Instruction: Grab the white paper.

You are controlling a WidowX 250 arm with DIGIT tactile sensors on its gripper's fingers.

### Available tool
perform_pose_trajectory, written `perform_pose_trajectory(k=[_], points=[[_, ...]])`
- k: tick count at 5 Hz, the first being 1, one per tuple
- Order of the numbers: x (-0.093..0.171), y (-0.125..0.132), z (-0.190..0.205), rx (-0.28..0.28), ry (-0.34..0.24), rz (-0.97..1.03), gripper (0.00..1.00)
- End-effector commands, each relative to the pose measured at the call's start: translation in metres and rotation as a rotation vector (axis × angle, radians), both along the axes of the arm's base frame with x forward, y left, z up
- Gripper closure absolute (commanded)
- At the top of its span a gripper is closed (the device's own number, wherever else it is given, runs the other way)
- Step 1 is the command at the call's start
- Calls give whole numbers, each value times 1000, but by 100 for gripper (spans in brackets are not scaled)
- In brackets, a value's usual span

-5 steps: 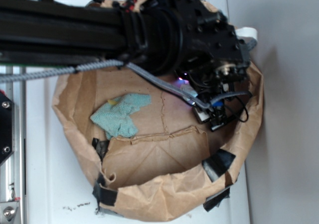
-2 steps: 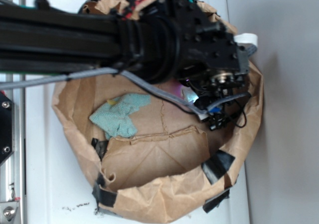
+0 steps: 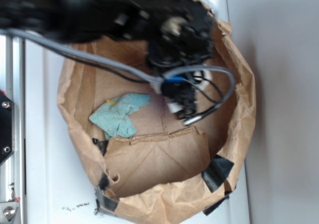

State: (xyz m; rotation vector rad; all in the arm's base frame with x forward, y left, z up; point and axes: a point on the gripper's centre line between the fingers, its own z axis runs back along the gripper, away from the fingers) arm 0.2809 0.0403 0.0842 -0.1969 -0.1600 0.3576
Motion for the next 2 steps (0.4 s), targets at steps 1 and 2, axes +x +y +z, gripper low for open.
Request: perform_pose_trajectory(k=[1,2], points=[[-29,16,38,-67,-6,-34,100],[-36,9,38,1,-28,-108,100]])
